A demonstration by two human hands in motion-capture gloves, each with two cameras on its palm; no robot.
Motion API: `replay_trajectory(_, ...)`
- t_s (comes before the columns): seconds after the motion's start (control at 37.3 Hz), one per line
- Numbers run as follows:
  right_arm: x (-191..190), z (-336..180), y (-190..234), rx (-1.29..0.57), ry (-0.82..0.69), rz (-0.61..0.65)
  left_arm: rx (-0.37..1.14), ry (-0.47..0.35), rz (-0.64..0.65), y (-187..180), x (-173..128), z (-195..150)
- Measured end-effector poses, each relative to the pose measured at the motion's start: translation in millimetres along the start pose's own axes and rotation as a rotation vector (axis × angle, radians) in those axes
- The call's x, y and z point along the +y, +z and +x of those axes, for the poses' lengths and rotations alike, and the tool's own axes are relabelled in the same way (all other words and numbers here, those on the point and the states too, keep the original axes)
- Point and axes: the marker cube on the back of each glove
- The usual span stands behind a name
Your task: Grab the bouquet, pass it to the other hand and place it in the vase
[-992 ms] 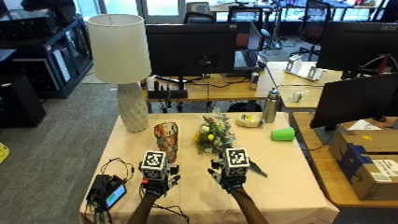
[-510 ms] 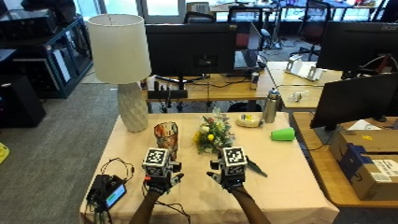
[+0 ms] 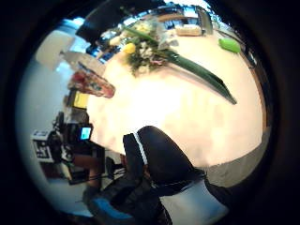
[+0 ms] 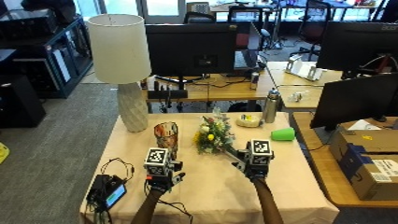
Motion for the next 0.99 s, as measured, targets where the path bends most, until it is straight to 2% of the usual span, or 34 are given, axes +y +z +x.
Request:
replay_trajectory(0.24,-45.7,39.4,45.9,-0.062,0.033,-0.030,0.001,-0.001,-0.016,11.0,-6.0,-0.9)
replay_trajectory(0.35,-50.9,44.2,52.3,-0.125,0.014,-0.018,0.016,0.001,-0.017,12.8,-6.6,0.7)
replay_trajectory(0.43,-44.0,29.1,46.0,-0.305,-0.105,-0.016,0.017,-0.001,-0.028,14.9,-5.3,0.4)
replay_trajectory(0.54,-38.1,19.8,70.5,-0.523,-0.199,-0.180,0.024,0.003,-0.049,20.9,-5.8,0.3)
replay_trajectory(0.62,-42.6,15.2,85.3,-0.625,-0.261,-0.206,0.014,0.004,-0.046,20.2,-6.0,-1.8)
replay_trajectory(0.67,-44.8,19.8,93.2,-0.591,-0.218,-0.206,0.017,0.004,-0.050,18.4,-4.3,-1.9)
replay_trajectory(0.78,-48.4,34.1,104.9,-0.444,-0.040,-0.171,0.026,0.002,-0.053,18.0,-3.3,-2.7)
replay_trajectory(0.86,-47.9,34.1,107.0,-0.438,0.003,-0.141,0.028,-0.003,-0.048,26.3,-8.7,-6.4)
replay_trajectory(0.99,-53.2,40.2,108.1,-0.317,0.123,-0.032,0.045,-0.001,-0.070,29.0,-7.2,-5.9)
